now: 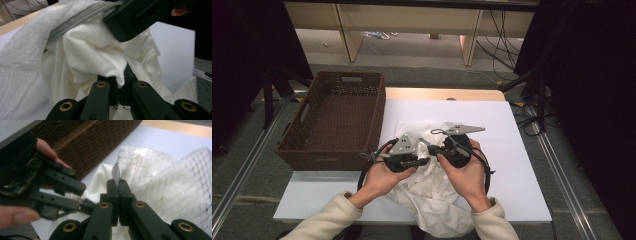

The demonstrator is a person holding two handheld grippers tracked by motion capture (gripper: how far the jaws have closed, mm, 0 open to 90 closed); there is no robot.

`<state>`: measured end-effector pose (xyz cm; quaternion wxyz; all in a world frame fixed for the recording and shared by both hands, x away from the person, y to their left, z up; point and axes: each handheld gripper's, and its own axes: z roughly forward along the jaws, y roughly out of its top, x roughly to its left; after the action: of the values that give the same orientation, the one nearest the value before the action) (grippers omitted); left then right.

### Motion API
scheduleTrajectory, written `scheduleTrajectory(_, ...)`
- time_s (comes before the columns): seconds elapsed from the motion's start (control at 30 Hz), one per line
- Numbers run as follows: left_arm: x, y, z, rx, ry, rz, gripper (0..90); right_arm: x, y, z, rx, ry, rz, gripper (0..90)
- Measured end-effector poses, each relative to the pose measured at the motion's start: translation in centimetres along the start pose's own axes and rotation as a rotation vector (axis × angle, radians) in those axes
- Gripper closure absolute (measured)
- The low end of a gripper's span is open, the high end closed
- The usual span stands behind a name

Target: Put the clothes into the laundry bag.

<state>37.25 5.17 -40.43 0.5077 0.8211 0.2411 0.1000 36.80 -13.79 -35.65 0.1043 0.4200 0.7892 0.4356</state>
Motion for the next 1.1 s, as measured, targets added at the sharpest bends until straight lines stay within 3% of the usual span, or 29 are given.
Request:
scheduleTrajectory(0.07,-0.7,0.6,-0.1,-0.023,-0.013,0.024,86.8,0.0,0.1,-0.3,-0.016,0.012,-0.033,90.0)
scheduleTrajectory(0.17,-0.7,0.9,0.9,-0.050,0.009,0.089,86.8,0.5,0.3,-0.6,-0.029,0.014,-0.025,90.0)
scheduleTrajectory(0.23,-0.2,0.4,2.4,-0.069,0.019,0.058,86.7,0.6,0.3,-0.7,-0.023,0.014,0.000,90.0)
scheduleTrajectory(0.27,0.1,0.2,2.9,-0.070,0.030,0.066,86.7,0.5,0.2,-0.7,-0.016,0.007,0.000,90.0)
scheduleTrajectory(0.37,1.6,-0.4,5.1,-0.059,0.102,0.033,86.4,-0.3,-0.1,-0.1,0.014,0.004,0.009,90.0)
scheduleTrajectory(0.43,1.6,-0.3,5.6,-0.055,0.108,0.044,85.7,-0.6,-0.3,0.4,0.044,0.002,0.046,90.0)
scheduleTrajectory(0.47,1.7,-0.3,5.5,-0.028,0.105,0.074,84.8,-0.7,-0.3,0.5,0.043,0.015,0.036,90.0)
scheduleTrajectory(0.5,1.6,-0.1,5.3,-0.019,0.090,0.070,83.3,-0.8,-0.3,0.6,0.037,0.012,0.024,90.0)
scheduleTrajectory(0.6,1.3,0.3,3.7,0.010,0.027,0.059,61.0,-0.9,-0.2,0.2,0.028,0.002,0.032,90.0)
scheduleTrajectory(0.7,0.3,0.0,1.5,0.027,0.029,0.077,38.9,-1.1,-0.1,-0.1,0.015,-0.004,0.025,90.0)
scheduleTrajectory(0.77,-0.3,-0.6,0.0,0.028,0.012,0.086,31.2,-1.0,-0.1,-0.2,0.018,-0.007,0.034,90.0)
scheduleTrajectory(0.9,-0.1,-2.1,-0.9,0.062,0.025,0.082,32.1,-1.0,0.0,-0.1,0.007,-0.008,0.019,90.0)
scheduleTrajectory(0.93,0.2,-2.4,-0.8,0.047,0.037,0.071,36.6,-1.0,0.0,-0.2,0.008,-0.009,0.019,90.0)
scheduleTrajectory(0.97,0.6,-2.6,-0.6,-0.006,0.059,0.050,41.4,-1.0,0.0,-0.2,0.011,-0.010,0.024,90.0)
scheduleTrajectory(1.0,0.9,-2.6,-0.4,-0.050,0.064,0.033,47.9,-1.0,0.0,-0.2,0.003,-0.020,0.010,90.0)
scheduleTrajectory(1.03,1.2,-2.4,-0.2,-0.093,0.059,0.027,54.1,-0.9,0.0,-0.2,0.011,-0.019,0.024,90.0)
scheduleTrajectory(1.1,1.5,-1.8,0.2,-0.099,0.072,0.044,60.6,-1.0,-0.1,-0.1,0.010,-0.010,0.020,90.0)
